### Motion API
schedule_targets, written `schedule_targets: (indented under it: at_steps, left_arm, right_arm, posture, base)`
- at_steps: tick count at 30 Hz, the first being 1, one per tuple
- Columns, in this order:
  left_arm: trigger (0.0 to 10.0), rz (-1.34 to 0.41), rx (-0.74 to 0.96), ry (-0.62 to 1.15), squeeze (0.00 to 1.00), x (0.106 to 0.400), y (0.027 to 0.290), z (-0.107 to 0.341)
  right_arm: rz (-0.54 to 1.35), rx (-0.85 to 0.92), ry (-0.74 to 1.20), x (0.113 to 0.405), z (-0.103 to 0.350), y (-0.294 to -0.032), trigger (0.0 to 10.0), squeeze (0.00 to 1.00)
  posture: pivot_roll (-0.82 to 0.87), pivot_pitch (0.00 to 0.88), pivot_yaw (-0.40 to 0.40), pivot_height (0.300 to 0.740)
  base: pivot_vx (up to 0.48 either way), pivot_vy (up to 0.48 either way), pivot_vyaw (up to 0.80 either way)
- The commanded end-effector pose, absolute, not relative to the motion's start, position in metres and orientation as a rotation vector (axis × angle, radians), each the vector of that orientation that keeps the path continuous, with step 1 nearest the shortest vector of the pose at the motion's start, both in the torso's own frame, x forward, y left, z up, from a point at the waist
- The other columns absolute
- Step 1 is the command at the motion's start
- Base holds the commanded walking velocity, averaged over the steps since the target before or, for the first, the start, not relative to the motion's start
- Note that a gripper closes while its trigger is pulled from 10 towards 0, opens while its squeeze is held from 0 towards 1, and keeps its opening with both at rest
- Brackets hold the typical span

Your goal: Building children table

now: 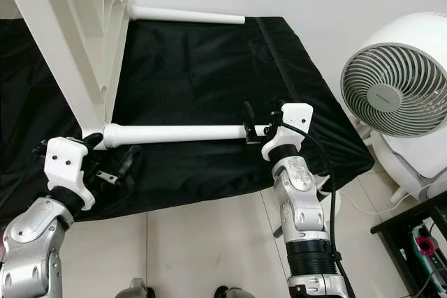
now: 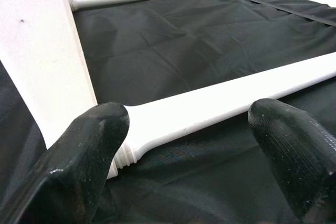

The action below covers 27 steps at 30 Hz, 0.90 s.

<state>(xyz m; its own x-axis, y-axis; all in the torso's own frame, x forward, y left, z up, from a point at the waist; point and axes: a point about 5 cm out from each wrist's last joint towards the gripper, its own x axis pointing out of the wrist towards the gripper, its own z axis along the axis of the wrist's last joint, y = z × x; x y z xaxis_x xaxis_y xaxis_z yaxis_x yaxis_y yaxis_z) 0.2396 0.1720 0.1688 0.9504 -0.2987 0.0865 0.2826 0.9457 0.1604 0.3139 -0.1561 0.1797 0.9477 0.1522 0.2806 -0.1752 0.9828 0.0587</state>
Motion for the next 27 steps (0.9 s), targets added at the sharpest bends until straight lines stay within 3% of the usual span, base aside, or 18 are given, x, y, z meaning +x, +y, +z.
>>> schedule_targets:
  at_steps: [1, 27]
  left_arm:
    - [10.0, 0.222, -0.063, -0.123, 0.0, 0.242, 0.177, 0.167]
    - [10.0, 0.436, -0.127, -0.08, 0.0, 0.24, 0.193, 0.163]
  right_arm:
    - [0.168, 0.08, -0.291, 0.314, 0.181, -0.155, 10.0, 0.0]
    - [0.162, 0.088, -0.293, 0.313, 0.181, -0.154, 10.0, 0.0]
  posture:
    - [0.18, 0.094, -0.054, 0.74]
    - [0.18, 0.103, -0.051, 0.74]
  base:
    - [0.0, 0.0, 0.0]
    - [0.0, 0.0, 0.0]
